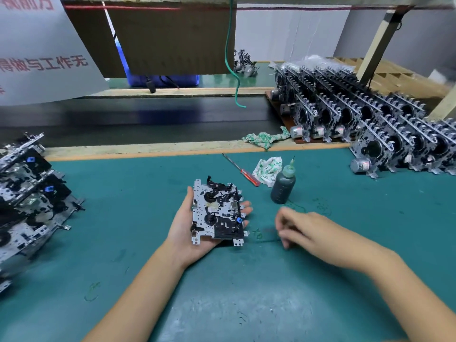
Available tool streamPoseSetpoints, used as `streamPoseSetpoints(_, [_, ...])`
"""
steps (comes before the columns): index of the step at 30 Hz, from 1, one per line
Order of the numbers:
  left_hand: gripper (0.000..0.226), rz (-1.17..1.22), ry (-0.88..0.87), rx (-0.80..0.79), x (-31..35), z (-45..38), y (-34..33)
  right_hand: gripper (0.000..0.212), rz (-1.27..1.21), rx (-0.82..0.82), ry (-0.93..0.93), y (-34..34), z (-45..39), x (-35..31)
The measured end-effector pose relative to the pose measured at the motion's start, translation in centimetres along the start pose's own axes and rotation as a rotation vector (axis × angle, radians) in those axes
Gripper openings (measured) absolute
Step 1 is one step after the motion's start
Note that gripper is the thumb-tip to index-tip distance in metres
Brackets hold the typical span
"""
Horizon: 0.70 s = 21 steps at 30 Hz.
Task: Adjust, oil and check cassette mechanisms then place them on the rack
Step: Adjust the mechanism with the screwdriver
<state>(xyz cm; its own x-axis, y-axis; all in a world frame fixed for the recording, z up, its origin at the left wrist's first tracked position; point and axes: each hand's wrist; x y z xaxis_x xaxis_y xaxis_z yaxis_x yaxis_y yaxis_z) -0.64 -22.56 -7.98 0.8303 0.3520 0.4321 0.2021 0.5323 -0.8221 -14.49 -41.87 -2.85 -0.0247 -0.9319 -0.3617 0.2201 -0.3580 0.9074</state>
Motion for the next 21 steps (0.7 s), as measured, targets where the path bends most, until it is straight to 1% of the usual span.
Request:
streamPoseSetpoints(1, [0.087,-0.005,0.002,-0.001,0.0,0.0,0.0,0.014,-0.136,0.044,0.0,0.3,-0.7,-0.2])
streamPoseSetpoints(3, [0.085,-0.001,-0.005,-0.002,0.0,0.0,-0.1,0.015,-0.216,0.143,-0.032,0.7,-2.3,-1.0])
streamPoseSetpoints(4, [0.083,0.005,-0.013,-0.002,0.0,0.0,0.0,0.019,-0.262,0.146,-0.043,0.6,-3.0,-1.5])
streamPoseSetpoints(5, [0.08,0.011,-0.018,0.0,0.0,-0.1,0.0,0.024,-0.37,0.109,-0.045,0.4,-3.7,-1.9])
streamPoseSetpoints(7, [0.077,0.016,-0.003,0.003,0.0,-0.1,0.2,0.032,-0.644,-0.023,-0.069,-0.3,-4.5,-2.3])
streamPoseSetpoints(9, [0.078,-0.01,0.02,0.005,0.0,-0.2,0.2,0.034,-0.8,-0.1,-0.098,-1.0,-4.7,-2.3])
streamPoseSetpoints(16, [0.081,-0.039,0.059,-0.017,0.2,-0.5,0.5,0.044,-0.954,-0.103,-0.159,-1.4,-4.7,-2.0])
streamPoseSetpoints(21, [0.084,-0.055,0.064,-0.036,0.0,-0.5,0.1,0.045,-0.989,-0.165,-0.192,-1.7,-5.0,-2.3])
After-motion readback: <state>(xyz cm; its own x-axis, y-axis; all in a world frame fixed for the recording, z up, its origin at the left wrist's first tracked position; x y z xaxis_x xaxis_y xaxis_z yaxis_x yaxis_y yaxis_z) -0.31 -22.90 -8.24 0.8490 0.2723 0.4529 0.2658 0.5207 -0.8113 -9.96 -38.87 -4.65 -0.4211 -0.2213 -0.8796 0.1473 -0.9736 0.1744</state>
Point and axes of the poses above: each hand's wrist, its own z-axis away from the middle knuckle, its own y-axis out of the back of the hand, x = y × z, and after that the axes turned 6 degrees about z, right-handed
